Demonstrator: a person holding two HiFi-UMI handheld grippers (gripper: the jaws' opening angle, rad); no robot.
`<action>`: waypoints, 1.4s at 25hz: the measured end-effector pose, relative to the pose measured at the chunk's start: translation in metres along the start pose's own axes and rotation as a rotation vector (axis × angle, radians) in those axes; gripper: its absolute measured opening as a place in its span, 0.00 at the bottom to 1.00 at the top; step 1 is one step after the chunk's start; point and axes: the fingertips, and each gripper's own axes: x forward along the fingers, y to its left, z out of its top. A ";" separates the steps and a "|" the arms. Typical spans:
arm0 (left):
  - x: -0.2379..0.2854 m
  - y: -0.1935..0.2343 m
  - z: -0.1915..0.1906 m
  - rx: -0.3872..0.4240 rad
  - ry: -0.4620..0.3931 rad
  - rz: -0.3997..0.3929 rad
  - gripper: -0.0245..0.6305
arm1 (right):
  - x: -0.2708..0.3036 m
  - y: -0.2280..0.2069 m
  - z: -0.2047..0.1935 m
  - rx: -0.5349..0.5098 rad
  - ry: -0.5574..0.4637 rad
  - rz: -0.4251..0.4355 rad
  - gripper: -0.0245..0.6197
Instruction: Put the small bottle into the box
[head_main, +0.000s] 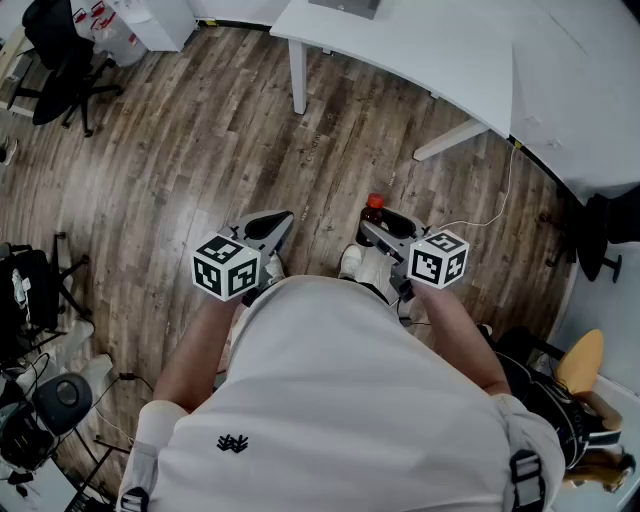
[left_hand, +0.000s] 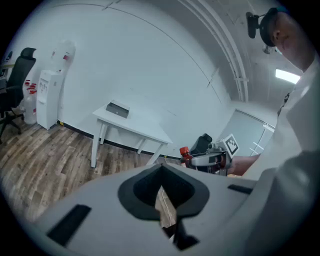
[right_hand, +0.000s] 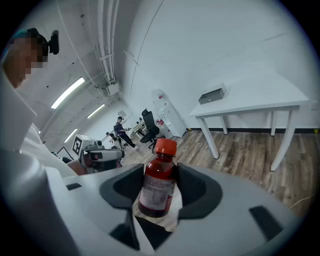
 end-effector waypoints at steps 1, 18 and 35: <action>-0.007 0.008 0.000 0.002 0.003 0.001 0.05 | 0.007 0.005 0.000 0.000 0.000 -0.004 0.36; -0.021 0.069 0.021 0.017 0.056 -0.066 0.05 | 0.069 0.023 0.016 0.106 0.012 -0.036 0.36; 0.082 0.149 0.173 0.127 0.044 -0.047 0.05 | 0.165 -0.084 0.186 0.064 -0.005 -0.032 0.36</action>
